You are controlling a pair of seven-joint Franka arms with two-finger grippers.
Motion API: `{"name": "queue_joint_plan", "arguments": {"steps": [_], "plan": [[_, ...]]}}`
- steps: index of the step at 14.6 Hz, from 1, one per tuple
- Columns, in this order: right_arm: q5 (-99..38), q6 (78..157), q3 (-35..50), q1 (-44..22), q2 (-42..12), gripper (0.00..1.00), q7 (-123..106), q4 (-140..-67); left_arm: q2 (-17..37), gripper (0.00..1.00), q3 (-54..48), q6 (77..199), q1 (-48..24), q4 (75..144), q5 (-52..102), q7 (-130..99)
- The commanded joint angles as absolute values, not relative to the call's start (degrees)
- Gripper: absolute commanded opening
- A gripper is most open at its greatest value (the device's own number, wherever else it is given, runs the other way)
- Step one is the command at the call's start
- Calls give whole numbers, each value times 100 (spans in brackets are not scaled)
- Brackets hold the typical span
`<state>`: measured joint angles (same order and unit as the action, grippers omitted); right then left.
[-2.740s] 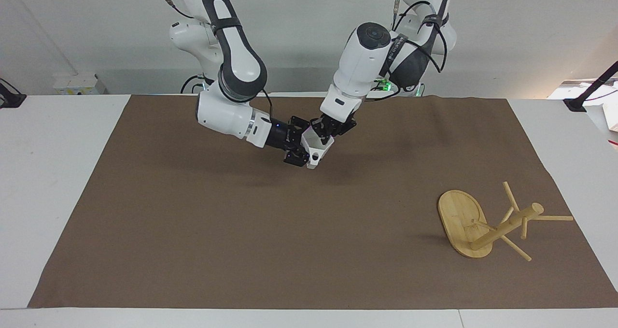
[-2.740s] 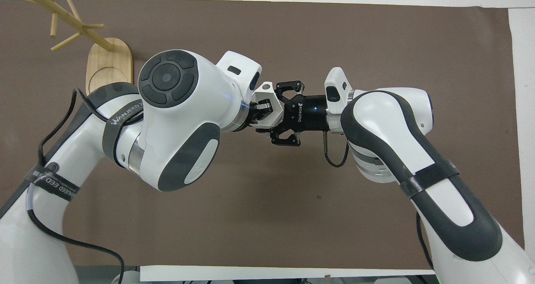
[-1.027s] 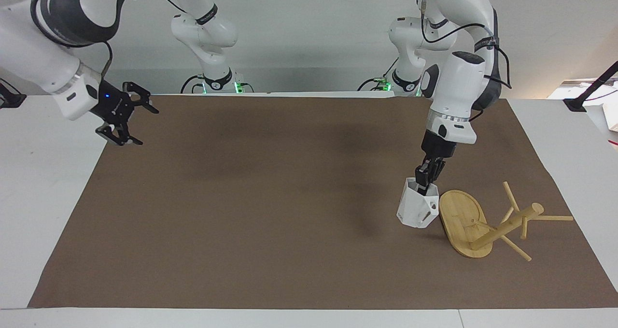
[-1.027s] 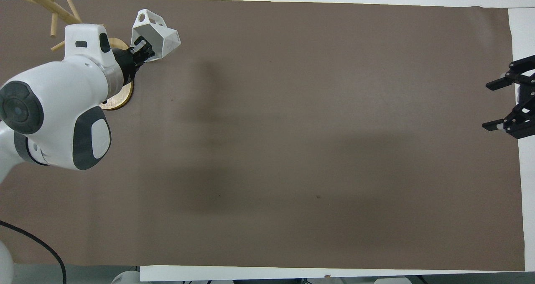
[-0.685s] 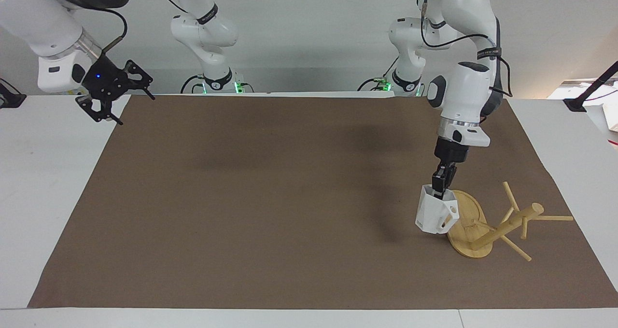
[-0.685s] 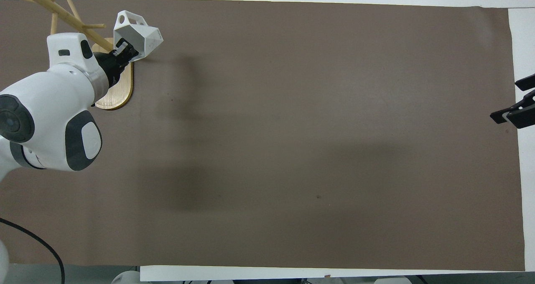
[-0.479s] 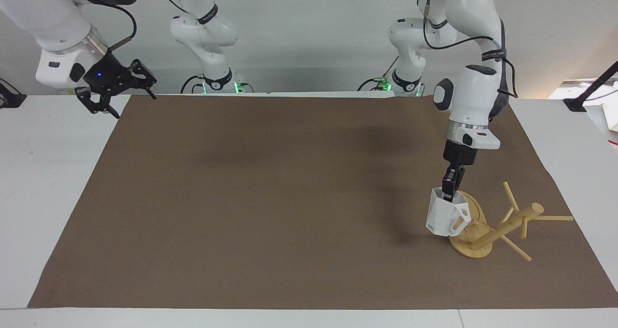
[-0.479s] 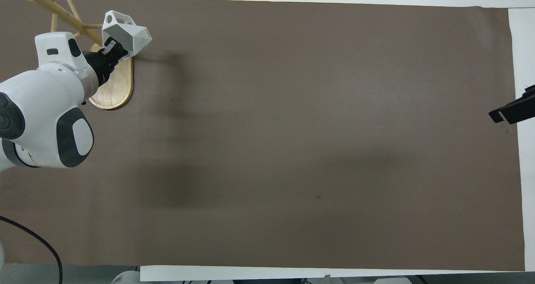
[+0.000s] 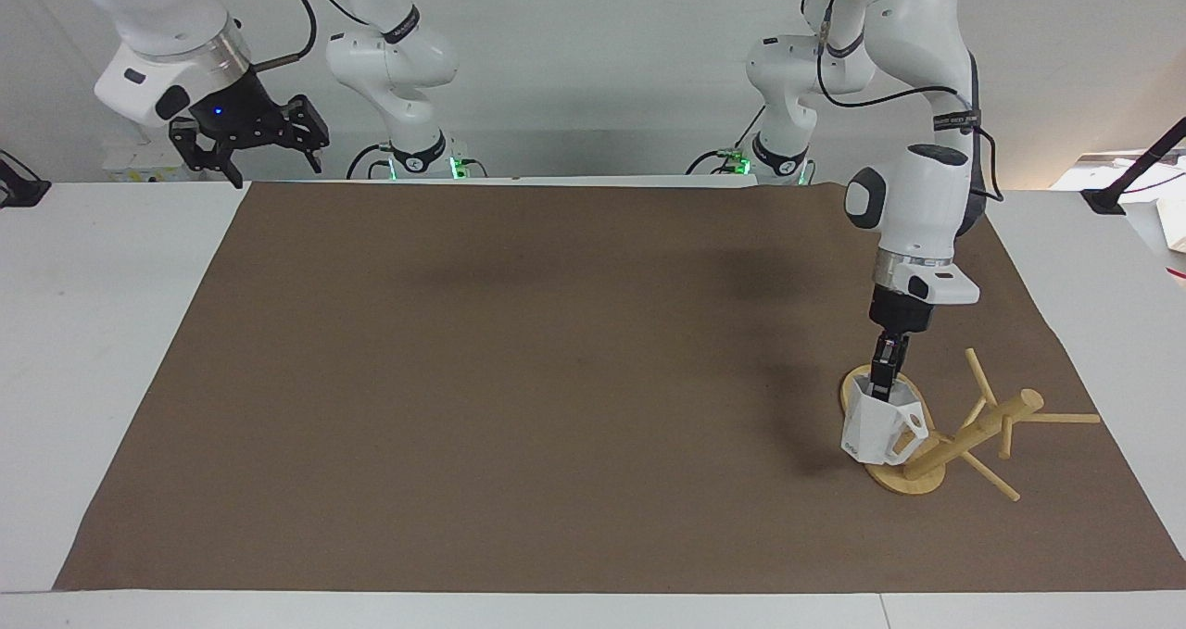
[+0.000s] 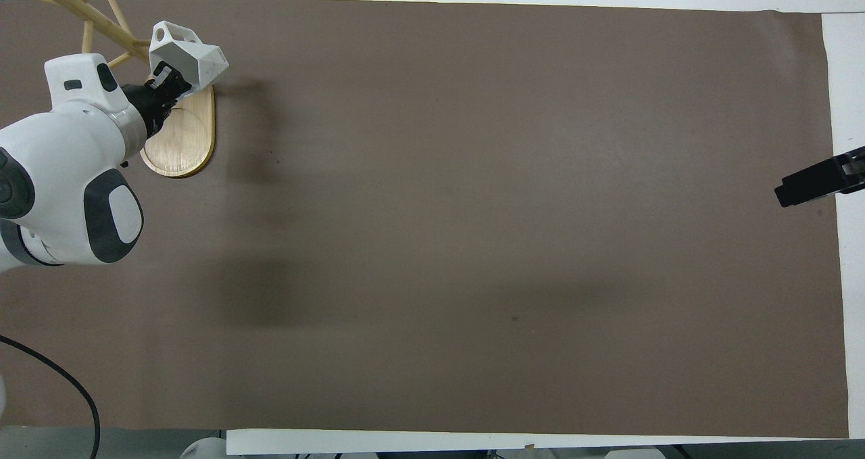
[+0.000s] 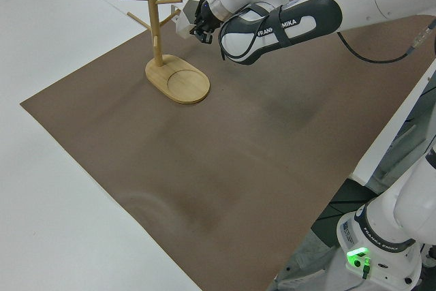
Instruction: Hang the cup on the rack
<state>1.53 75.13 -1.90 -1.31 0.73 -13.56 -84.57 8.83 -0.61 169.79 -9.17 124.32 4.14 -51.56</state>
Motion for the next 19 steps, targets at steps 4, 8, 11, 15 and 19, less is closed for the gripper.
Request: {"name": "queue_joint_plan", "arguments": {"steps": [4,8,11,15,19], "plan": [[105,7656,-246,-158,88,100,-1151,-8780,853,0,-123,16981,-633,12436,466,-5010],[114,7629,-246,-184,70,100,-862,-8657,888,79,-79,16700,-336,12235,405,-4574],[114,7620,-229,-202,105,100,-826,-8683,800,100,-62,15894,-246,12226,404,-4034],[105,7620,-141,-202,114,100,-756,-8692,327,100,-62,14165,-19,12226,396,-3325],[114,7594,-141,-193,105,100,-589,-8675,-385,100,-62,12354,289,11806,334,-2086]]}}
